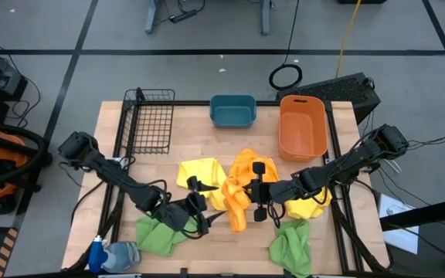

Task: Sort microfiber towel by color & place in baskets
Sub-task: Put the bottom orange microfiber cloth into the black wire basket

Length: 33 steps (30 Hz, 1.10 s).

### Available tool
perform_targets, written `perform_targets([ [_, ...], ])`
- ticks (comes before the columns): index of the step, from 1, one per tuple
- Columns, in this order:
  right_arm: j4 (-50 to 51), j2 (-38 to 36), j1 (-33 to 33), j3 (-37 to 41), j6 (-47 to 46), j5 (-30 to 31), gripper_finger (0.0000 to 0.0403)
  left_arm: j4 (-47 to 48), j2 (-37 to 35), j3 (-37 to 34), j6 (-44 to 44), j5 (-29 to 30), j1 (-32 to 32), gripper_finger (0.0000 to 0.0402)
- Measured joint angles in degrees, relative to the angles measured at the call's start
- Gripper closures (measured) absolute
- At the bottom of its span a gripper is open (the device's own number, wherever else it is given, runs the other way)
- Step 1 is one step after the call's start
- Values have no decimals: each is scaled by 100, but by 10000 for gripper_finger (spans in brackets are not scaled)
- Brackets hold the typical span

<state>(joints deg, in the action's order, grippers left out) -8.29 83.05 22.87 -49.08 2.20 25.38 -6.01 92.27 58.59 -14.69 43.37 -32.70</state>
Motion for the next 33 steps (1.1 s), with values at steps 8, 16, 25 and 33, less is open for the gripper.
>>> perform_targets([
  [8, -5, 0, 0, 0, 0, 0, 380, -2274, 0, -814, 600, 14, -91, 13],
  [16, -7, 0, -2, 0, 0, 3, 380, -2673, 9, -964, 754, -399, 161, 13],
  [25, -34, 0, -4, 0, 0, 7, 380, -2712, 57, -962, 969, -812, 747, 13],
  [33, -28, 0, -7, 0, 14, 5, 380, -3101, 111, -953, 1316, -1149, 573, 13],
])
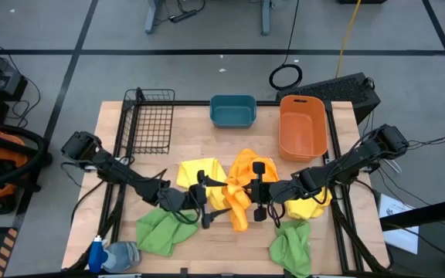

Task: Sort microfiber towel by color & place in baskets
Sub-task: Put the bottom orange microfiber cloth into the black wire basket

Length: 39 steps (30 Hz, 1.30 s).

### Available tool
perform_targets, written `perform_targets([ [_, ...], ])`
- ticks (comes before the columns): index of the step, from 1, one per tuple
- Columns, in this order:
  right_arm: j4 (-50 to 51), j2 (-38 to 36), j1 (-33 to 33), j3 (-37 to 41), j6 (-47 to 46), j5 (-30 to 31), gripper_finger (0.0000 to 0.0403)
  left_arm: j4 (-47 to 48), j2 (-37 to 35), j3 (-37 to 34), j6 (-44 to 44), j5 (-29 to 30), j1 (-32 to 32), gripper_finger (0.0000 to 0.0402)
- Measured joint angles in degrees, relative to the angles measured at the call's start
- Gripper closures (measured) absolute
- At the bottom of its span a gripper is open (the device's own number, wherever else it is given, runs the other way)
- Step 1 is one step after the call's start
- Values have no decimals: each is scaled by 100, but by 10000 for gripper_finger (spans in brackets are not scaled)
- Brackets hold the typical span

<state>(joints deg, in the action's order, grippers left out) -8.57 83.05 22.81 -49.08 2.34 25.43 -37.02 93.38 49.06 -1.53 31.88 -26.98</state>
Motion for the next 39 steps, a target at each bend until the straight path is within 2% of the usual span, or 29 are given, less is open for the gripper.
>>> perform_targets([
  [4, 21, 0, 0, -1, -11, -2, 380, -79, -10, 1, 76, 39, -158, 13],
  [9, 21, 0, 0, -1, -12, -2, 380, -620, -9, 15, 582, 204, -341, 13],
  [14, 23, 0, 0, -2, -12, -2, 380, -761, -9, 15, 806, 353, -260, 13],
  [22, 23, 0, 0, -2, -12, -2, 380, -867, 222, 17, 808, -3, 212, 13],
  [26, 27, 0, 0, -2, -12, -4, 380, -672, 358, 15, 788, -695, 348, 13],
  [28, 31, 0, 0, -2, -13, -7, 380, -711, 387, 15, 788, -805, 360, 19],
  [31, 30, 0, 0, -2, -13, 0, 380, -721, 404, 15, 792, -791, 387, 45],
  [33, 30, 0, 0, -2, -14, 13, 380, -704, 407, 16, 792, -784, 415, 77],
  [39, -29, 0, 0, -2, -21, 13, 380, -466, 405, 17, 790, -764, 518, 211],
])
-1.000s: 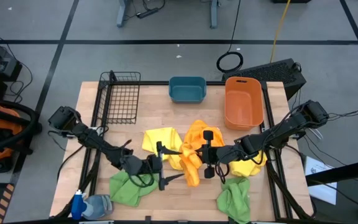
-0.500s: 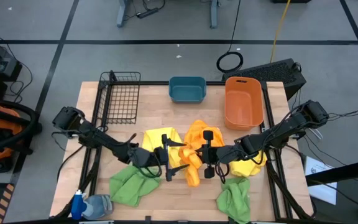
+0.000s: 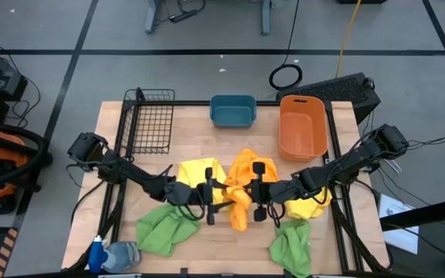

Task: Sort microfiber towel by color & place in baskets
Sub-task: Put the bottom orange microfiber cloth into the black wire basket

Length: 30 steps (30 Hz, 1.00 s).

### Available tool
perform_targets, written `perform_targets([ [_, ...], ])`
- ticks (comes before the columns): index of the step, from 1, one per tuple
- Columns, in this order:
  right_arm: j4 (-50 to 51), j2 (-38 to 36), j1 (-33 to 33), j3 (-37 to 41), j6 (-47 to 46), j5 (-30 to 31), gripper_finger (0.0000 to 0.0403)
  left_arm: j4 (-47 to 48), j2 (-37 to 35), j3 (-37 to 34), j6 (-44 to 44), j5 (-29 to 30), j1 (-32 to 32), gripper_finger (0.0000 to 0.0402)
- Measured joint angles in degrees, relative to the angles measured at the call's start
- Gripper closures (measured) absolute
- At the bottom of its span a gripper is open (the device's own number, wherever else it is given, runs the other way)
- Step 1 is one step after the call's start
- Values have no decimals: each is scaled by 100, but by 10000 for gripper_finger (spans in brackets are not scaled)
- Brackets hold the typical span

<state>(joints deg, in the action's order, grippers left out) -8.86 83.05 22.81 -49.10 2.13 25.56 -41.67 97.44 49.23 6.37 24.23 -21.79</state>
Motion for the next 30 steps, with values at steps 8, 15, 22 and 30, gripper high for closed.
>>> perform_targets([
  [8, 28, 0, 4, 0, -461, 6, 352, -1, -3, 0, 2, 7, 4, 384],
  [15, 593, 0, 103, 0, -673, 556, 238, 164, -4, 0, 9, -23, -10, 380],
  [22, 1078, 0, 169, 0, -898, 619, 153, 826, -440, -2, 17, 732, -80, 382],
  [30, 1141, -63, 166, 0, -894, 647, 131, 2205, -1416, -2, -2, 2257, -268, 383],
])
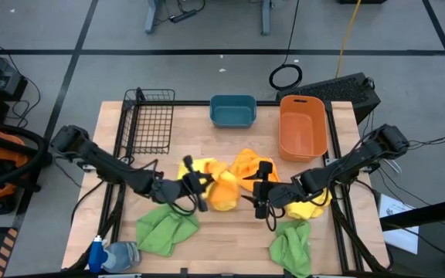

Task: Sort microfiber towel by color & place in baskets
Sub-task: Put the bottom orange microfiber cloth into the black wire basket

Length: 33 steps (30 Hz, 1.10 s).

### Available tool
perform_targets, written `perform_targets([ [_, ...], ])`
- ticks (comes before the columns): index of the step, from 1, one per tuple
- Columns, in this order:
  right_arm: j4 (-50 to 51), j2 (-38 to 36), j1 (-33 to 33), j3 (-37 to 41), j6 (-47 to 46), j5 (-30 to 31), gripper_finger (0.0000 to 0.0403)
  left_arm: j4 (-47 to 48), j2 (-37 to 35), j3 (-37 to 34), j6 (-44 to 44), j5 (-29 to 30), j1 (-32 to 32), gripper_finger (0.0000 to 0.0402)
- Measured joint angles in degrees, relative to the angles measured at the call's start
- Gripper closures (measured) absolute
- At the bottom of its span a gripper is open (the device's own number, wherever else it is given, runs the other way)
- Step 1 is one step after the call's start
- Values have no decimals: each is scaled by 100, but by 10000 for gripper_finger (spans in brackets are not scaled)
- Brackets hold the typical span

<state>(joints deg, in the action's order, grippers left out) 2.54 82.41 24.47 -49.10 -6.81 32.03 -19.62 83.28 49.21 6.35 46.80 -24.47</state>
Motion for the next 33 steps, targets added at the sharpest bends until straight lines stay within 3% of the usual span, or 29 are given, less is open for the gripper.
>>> perform_targets([
  [9, 49, -212, 2, 0, -2, -46, 142, 2298, -1493, 1, -826, 3215, 0, 383],
  [13, 72, -212, 2, 0, 0, -48, 145, 3338, -2138, 0, -1063, 3934, 441, 384],
  [17, 81, -212, 2, 0, 1, -52, 145, 4278, -2718, 2, -1478, 3596, 1349, 384],
  [24, 85, -212, 2, 0, 42, -59, 145, 6191, -3095, 2, -2787, 1607, 3487, 384],
  [28, 82, -212, -2, 0, 66, -58, 145, 6568, -2883, 1, -3149, 697, 4383, 384],
  [33, 81, -210, -2, 0, 85, -57, 145, 6662, -2346, 0, -3156, 573, 4925, 375],
])
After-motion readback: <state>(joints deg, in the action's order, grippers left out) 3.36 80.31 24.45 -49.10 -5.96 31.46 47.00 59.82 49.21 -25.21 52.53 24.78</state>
